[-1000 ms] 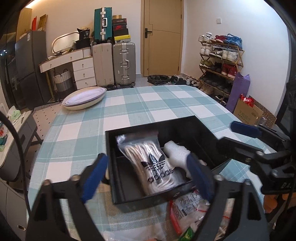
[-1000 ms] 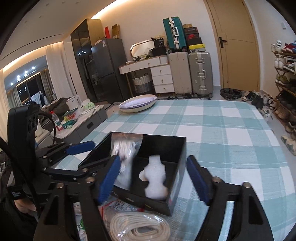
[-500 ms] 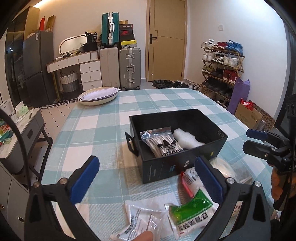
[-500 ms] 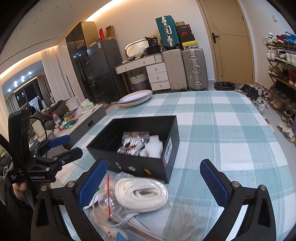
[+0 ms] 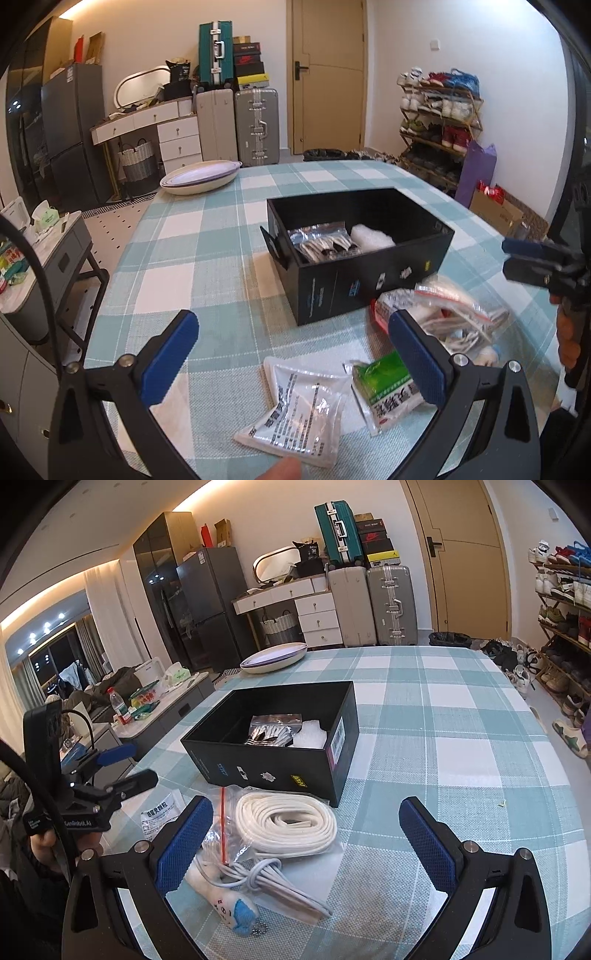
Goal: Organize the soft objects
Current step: 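Open both tools to release the items in the box and withdraw, then reach the right tool to the coiled cable bag while the left tool approaches the white sachet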
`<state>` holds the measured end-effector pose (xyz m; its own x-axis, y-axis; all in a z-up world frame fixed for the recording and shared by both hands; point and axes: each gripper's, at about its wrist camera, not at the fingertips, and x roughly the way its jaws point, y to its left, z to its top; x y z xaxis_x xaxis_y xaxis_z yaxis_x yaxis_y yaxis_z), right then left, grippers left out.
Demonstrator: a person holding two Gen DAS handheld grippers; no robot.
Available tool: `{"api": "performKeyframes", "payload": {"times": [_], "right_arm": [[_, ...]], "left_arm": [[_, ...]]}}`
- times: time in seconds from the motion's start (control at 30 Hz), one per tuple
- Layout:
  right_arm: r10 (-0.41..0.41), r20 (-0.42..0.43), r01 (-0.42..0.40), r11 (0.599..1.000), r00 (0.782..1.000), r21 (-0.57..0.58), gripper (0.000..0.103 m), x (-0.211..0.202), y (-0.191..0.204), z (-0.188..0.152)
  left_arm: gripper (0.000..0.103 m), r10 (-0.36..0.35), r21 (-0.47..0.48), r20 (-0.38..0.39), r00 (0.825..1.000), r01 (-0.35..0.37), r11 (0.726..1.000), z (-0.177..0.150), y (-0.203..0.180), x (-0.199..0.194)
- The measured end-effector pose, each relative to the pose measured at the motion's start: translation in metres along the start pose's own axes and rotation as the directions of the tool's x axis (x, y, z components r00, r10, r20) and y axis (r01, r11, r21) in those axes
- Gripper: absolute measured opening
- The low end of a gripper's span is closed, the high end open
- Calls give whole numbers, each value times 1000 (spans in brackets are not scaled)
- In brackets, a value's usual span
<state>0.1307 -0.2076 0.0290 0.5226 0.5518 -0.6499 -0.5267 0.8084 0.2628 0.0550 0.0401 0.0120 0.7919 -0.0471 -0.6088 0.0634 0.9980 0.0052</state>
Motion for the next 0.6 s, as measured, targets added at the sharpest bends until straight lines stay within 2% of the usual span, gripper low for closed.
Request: {"api": "performKeyframes", "payload": {"times": [0.33,0.43,0.6], "right_arm": [[9,-11,-9,1000,1000,-13,102,5,6,0],[15,-21,-15,1000,1000,-4,103,8,6,0],[32,-50,-31,999,998,20,102,14,6,-2]], "left_arm": [[103,-32,39,-99,995,36,999,-17,6,7],[103,-20,59,-111,994,26,998,-19,7,8],[103,-46,54,-148,988,54,997,-23,11,12]]}}
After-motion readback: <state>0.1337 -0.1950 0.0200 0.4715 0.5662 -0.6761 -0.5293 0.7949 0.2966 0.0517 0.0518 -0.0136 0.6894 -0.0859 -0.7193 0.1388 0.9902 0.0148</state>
